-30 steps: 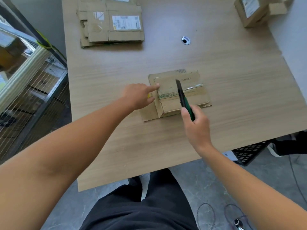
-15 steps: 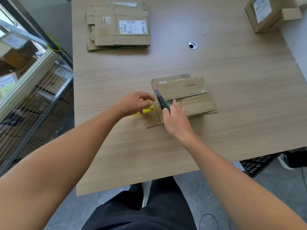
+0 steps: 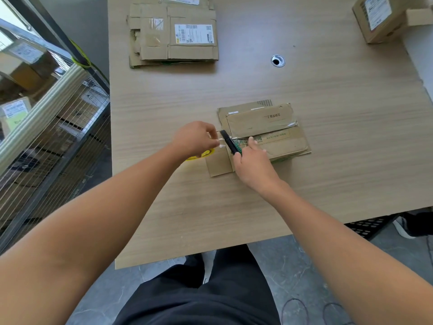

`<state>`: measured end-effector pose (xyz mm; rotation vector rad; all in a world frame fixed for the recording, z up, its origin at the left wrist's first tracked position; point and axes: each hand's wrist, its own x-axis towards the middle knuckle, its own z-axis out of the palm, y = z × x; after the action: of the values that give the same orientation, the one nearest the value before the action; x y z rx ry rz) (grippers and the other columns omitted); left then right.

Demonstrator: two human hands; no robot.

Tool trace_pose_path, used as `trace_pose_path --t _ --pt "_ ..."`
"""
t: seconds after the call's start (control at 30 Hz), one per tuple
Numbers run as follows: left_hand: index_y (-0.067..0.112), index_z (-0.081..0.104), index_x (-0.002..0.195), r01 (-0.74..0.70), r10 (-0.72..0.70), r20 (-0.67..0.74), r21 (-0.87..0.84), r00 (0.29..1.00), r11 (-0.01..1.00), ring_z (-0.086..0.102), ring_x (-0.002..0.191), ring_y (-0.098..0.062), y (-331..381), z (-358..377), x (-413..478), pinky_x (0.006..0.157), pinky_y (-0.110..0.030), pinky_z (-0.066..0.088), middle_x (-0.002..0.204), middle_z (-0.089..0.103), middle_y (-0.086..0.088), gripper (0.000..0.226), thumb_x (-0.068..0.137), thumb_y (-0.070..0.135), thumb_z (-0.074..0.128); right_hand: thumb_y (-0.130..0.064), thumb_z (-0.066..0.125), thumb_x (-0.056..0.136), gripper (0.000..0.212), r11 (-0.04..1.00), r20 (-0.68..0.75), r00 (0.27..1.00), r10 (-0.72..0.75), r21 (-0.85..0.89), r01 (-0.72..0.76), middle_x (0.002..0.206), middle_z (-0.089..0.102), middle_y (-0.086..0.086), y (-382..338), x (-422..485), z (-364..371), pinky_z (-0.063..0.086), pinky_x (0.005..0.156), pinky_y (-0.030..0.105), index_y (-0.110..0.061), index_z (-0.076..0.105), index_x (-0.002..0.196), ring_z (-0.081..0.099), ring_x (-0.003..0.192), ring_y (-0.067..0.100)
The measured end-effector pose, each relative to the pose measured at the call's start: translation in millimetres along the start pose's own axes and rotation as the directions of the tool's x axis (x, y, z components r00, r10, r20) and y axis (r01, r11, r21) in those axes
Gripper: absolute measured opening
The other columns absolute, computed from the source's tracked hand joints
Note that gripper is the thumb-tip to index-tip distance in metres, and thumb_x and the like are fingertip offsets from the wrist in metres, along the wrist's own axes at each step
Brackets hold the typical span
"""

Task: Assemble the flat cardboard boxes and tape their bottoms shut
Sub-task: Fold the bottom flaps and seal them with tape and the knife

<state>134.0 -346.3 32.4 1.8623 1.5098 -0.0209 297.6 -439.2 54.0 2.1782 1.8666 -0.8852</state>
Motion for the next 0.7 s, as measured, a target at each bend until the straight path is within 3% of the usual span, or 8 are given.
trace_pose_path --t 0.1,0.2,0.33,0.43,0.5,0.53,0.6,0.7 --pt "0.033 0.065 0.089 -0.024 0.04 -0.127 0.131 0.991 0.991 0.059 0.082 -0.017 8 5 -4 0.07 -0.032 0.044 0.099 0.059 0.005 0.01 0.09 0.043 0.065 -0.017 0.028 0.107 0.048 0.996 0.039 0.998 0.056 -0.075 -0.053 0.164 0.017 0.026 -6 7 1 0.013 0.124 0.053 0.007 0.039 0.147 0.008 0.155 0.033" --pt "0.034 0.065 0.093 -0.08 0.107 -0.234 0.123 0.966 0.989 0.052 0.084 -0.018 4 -2 -8 0.072 -0.032 0.042 0.1 0.049 0.007 0.011 0.092 0.045 0.064 -0.021 0.032 0.106 0.055 0.996 0.027 0.997 0.075 -0.043 -0.074 0.168 0.001 0.022 -9 9 3 0.008 0.125 0.05 0.006 0.027 0.154 0.003 0.156 0.032" --pt "0.032 0.062 0.097 -0.181 0.232 -0.341 0.176 0.911 0.968 0.061 0.091 -0.023 -13 -27 -4 0.075 -0.036 0.047 0.119 0.054 0.009 0.02 0.091 0.05 0.066 -0.031 0.036 0.107 0.054 0.995 -0.074 0.997 -0.028 0.089 0.034 0.167 0.008 0.023 8 -1 12 0.004 0.126 0.05 0.006 0.041 0.145 0.003 0.156 0.031" --pt "0.029 0.06 0.102 -0.291 0.361 -0.261 0.269 0.895 0.918 0.063 0.104 -0.023 -14 -42 12 0.082 -0.038 0.048 0.141 0.047 0.015 0.038 0.082 0.06 0.071 -0.041 0.049 0.104 0.052 0.937 -0.231 0.973 -0.018 0.337 0.097 0.167 0.02 0.015 19 -10 28 0.005 0.127 0.043 -0.001 0.048 0.138 0.006 0.156 0.027" --pt "0.028 0.06 0.1 -0.394 0.477 -0.208 0.338 0.854 0.854 0.065 0.104 -0.022 -9 -45 24 0.078 -0.034 0.045 0.147 0.046 0.018 0.045 0.077 0.065 0.071 -0.037 0.056 0.102 0.056 0.854 -0.351 0.933 0.077 0.507 0.12 0.155 0.043 0.008 22 -12 38 0.025 0.124 0.045 -0.01 0.043 0.148 0.029 0.149 0.028" --pt "0.028 0.06 0.099 -0.444 0.532 -0.173 0.374 0.829 0.814 0.066 0.101 -0.023 -5 -45 29 0.074 -0.032 0.043 0.148 0.047 0.018 0.047 0.076 0.067 0.07 -0.032 0.059 0.1 0.05 0.819 -0.436 0.892 0.122 0.551 0.158 0.139 0.053 0.005 24 -12 42 0.039 0.114 0.047 -0.012 0.047 0.144 0.046 0.135 0.028" --pt "0.025 0.061 0.099 -0.529 0.618 -0.083 0.437 0.781 0.727 0.066 0.085 -0.021 2 -39 37 0.065 -0.029 0.038 0.149 0.048 0.019 0.051 0.076 0.069 0.069 -0.021 0.065 0.095 0.036 0.778 -0.57 0.801 0.183 0.582 0.236 0.118 0.053 -0.001 25 -10 48 0.05 0.097 0.047 -0.009 0.054 0.127 0.056 0.109 0.025" --pt "0.022 0.06 0.097 -0.619 0.708 0.031 0.512 0.706 0.595 0.052 0.062 -0.018 11 -32 45 0.054 -0.024 0.027 0.145 0.054 0.017 0.054 0.076 0.072 0.067 -0.018 0.07 0.089 0.032 0.789 -0.635 0.747 0.196 0.554 0.264 0.127 0.046 0.006 28 -3 56 0.044 0.106 0.037 -0.006 0.057 0.116 0.047 0.119 0.024"
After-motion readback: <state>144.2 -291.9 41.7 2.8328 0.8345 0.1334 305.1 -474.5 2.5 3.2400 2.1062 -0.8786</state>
